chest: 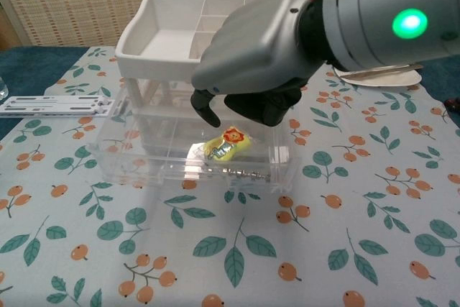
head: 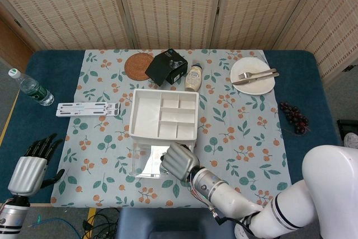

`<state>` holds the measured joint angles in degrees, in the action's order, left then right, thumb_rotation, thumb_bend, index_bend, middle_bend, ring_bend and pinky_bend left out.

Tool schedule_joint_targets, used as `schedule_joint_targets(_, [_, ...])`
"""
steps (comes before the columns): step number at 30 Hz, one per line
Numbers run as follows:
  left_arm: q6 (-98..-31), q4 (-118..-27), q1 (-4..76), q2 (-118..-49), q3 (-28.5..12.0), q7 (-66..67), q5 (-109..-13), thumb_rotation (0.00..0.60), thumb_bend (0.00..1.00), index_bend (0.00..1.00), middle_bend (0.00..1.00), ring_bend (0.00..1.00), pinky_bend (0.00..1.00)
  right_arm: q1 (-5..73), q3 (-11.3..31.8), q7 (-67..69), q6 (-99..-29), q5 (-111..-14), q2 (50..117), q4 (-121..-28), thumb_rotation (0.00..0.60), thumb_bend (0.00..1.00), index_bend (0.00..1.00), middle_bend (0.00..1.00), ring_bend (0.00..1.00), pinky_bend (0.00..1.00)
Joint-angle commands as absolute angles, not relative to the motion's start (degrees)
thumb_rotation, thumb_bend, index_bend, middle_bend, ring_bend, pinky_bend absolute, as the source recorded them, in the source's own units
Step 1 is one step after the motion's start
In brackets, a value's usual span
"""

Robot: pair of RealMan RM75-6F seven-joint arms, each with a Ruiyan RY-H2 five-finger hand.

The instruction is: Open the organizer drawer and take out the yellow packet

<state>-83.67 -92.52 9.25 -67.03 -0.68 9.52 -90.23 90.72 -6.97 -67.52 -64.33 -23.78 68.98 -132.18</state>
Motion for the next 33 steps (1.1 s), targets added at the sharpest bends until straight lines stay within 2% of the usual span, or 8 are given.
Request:
schedule_joint_targets(1, [-83.7,-92.7,9.3,-67.0,-0.7,9.6,-90.3,0.600,0.25,0.14,0.09,0.14,0.16,89.4,-8.2,-66.5,-63.7,-25.9,67.0,-134.2,0.600,1.00,0.29,1.00,1.00,1.00])
schedule_joint_targets(8, [-83.5,-93.2,9.4,-66.9,-0.7,10.1,-90.4,0.600,0.25,0.14,0.09,0.14,0.16,89.1,-10.6,-66.9,-61.4,-25.8,65.9,-134.5,0.600,1.00,0.29,1.00,1.00,1.00])
schedule_joint_targets(17, [-83.2,-93.3,9.5,-67.0,-0.8,10.2,-90.2,0.600,0.25,0.14,0.09,0.14,0.16,89.5,-11.1,-66.8,-59.9,-24.9,66.4,-133.3,0.600,1.00,0.29,1.00,1.00,1.00])
schedule_joint_targets(33, [-83.7,-92.6,9.1,-67.0,-0.7,9.3,-90.1,0.600,0.25,0.14,0.09,0.14,0.16,91.7,-7.7,-66.6,-59.4,-23.1,72.5,-126.8,0.600,1.00,0.29,1.00,1.00,1.00])
